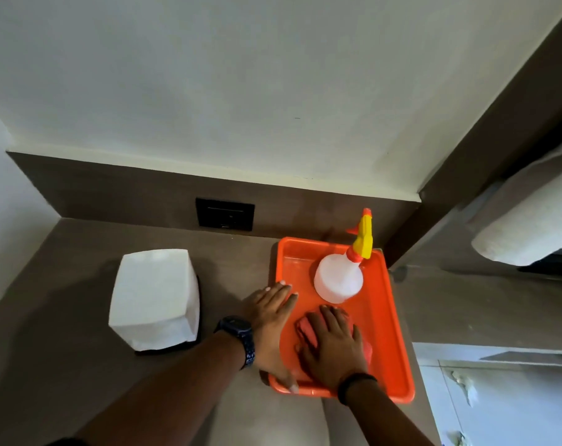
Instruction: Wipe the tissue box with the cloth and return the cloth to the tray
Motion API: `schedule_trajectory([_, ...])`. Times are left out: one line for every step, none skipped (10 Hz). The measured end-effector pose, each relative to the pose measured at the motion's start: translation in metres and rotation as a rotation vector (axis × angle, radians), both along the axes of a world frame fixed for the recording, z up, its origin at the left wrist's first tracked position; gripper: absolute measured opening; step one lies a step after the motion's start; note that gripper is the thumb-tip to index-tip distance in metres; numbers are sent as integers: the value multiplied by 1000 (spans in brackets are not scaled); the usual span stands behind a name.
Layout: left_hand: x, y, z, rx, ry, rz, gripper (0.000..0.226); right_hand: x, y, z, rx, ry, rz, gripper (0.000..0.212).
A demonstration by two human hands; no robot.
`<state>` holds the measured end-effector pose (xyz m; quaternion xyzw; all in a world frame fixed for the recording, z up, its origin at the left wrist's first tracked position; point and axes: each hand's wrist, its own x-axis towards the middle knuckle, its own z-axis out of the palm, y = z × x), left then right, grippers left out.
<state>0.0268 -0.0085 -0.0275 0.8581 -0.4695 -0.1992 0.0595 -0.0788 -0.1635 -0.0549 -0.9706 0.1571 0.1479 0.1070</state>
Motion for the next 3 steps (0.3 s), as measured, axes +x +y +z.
schedule_trajectory([-4, 2, -6, -28, 28, -9, 149, -1, -3, -9, -9, 18, 15, 70])
schedule_trajectory([-5, 1, -8, -29, 25, -12, 148, 0, -2, -8, 6, 34, 12, 73])
schedule_trajectory([-4, 1, -3, -2, 20, -31, 147, -1, 0, 2, 9, 3, -3, 73])
